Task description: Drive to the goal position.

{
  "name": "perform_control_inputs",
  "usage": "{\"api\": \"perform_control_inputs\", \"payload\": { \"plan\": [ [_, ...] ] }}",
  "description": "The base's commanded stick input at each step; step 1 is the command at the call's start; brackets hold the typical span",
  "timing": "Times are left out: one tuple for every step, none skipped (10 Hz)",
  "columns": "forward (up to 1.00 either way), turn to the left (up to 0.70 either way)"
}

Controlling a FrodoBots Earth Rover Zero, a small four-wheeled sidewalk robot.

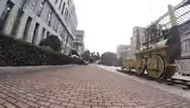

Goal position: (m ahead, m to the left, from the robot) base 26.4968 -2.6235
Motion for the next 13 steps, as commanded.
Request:
{"api": "perform_control_inputs", "payload": {
  "plan": [
    [0.45, 0.00],
    [0.45, 0.00],
    [0.45, 0.00],
    [0.45, 0.00],
    [0.45, 0.00],
    [0.45, 0.00],
    [0.45, 0.15],
    [0.45, 0.27],
    [0.45, 0.27],
    [0.45, 0.27],
    [0.45, 0.27],
    [0.45, 0.27],
    [0.45, 0.27]
  ]
}}
